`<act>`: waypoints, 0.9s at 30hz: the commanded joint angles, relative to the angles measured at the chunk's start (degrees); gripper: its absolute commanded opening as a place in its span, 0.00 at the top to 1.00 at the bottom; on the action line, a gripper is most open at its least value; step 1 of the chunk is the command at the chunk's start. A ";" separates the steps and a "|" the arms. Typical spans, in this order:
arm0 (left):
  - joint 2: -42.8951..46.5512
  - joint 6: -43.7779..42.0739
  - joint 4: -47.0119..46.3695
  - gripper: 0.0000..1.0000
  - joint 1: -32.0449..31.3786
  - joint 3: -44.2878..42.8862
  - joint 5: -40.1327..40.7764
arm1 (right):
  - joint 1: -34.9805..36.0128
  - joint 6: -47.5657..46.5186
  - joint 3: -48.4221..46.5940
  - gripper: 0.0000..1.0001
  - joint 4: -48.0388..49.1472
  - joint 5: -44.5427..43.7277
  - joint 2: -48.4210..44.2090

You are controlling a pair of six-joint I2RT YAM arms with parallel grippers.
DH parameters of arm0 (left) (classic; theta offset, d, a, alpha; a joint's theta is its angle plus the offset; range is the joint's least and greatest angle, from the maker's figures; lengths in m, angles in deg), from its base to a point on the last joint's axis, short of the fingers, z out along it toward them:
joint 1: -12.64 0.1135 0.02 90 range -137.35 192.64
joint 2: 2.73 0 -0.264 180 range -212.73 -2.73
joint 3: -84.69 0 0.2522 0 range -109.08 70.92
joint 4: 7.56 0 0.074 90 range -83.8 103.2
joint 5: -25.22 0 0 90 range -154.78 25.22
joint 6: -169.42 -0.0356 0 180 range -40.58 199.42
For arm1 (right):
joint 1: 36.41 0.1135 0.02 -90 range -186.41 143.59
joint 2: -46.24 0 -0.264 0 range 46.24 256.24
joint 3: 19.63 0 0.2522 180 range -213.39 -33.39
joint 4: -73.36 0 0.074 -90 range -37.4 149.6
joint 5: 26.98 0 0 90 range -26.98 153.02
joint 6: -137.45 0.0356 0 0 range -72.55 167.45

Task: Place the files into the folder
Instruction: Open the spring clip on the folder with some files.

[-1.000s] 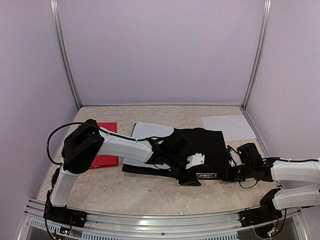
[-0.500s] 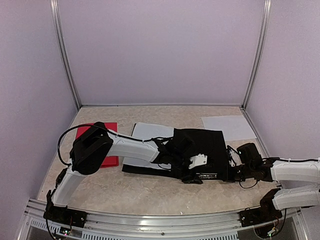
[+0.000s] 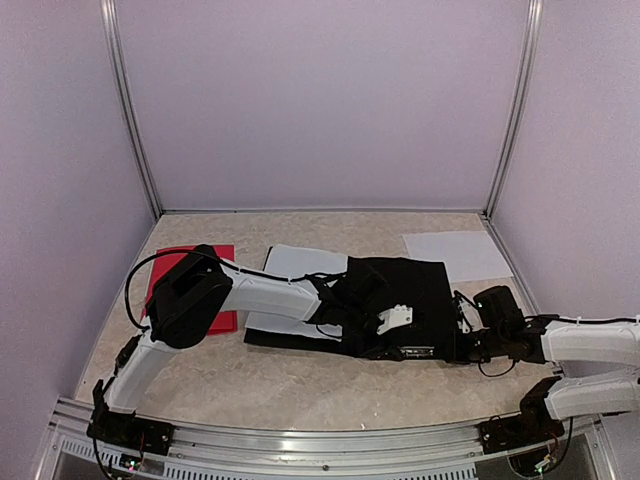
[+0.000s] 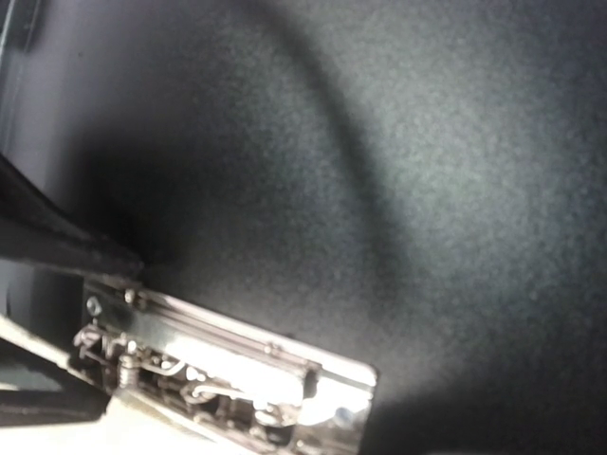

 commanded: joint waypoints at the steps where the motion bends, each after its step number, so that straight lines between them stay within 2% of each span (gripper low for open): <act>1: -1.83 1.87 3.09 0.60 0.00 -0.68 -0.81 | 0.50 -0.76 1.24 1.00 -3.12 -1.68 1.21; 11: -2.43 1.87 5.23 0.68 -0.27 -0.41 -0.90 | 0.48 -0.42 0.31 1.00 -3.99 -2.52 2.89; 27: -0.08 -2.92 4.30 0.73 -0.89 6.08 -1.93 | 1.09 0.64 -3.25 1.00 -3.80 -6.21 11.82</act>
